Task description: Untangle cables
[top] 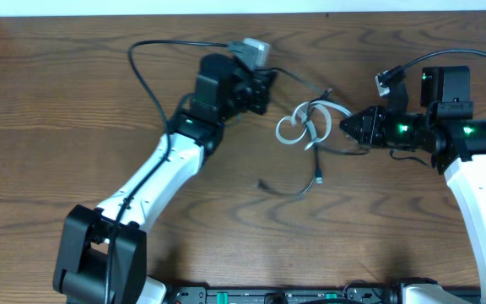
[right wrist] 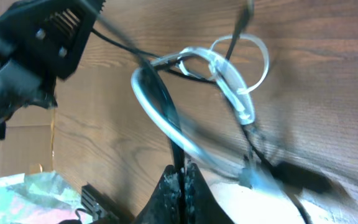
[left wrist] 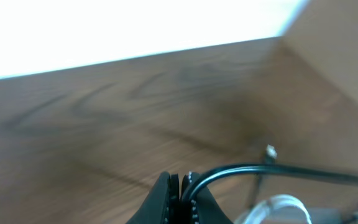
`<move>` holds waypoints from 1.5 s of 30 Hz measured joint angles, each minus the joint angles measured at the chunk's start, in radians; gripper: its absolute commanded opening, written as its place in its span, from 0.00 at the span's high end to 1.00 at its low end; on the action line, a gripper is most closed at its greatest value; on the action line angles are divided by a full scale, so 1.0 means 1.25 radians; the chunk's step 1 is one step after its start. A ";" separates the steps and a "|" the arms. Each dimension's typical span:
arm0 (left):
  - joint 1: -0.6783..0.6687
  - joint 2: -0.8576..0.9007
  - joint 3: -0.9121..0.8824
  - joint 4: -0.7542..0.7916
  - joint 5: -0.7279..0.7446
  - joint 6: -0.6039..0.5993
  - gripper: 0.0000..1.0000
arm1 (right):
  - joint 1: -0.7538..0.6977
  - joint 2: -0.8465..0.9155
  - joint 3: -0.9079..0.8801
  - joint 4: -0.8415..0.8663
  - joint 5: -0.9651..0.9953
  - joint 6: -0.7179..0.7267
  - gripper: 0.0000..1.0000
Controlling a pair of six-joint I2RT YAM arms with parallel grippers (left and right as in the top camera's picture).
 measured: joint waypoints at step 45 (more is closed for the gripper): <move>0.124 -0.193 -0.001 0.055 0.311 -0.289 0.93 | 0.127 0.196 0.000 0.408 -0.016 0.240 0.38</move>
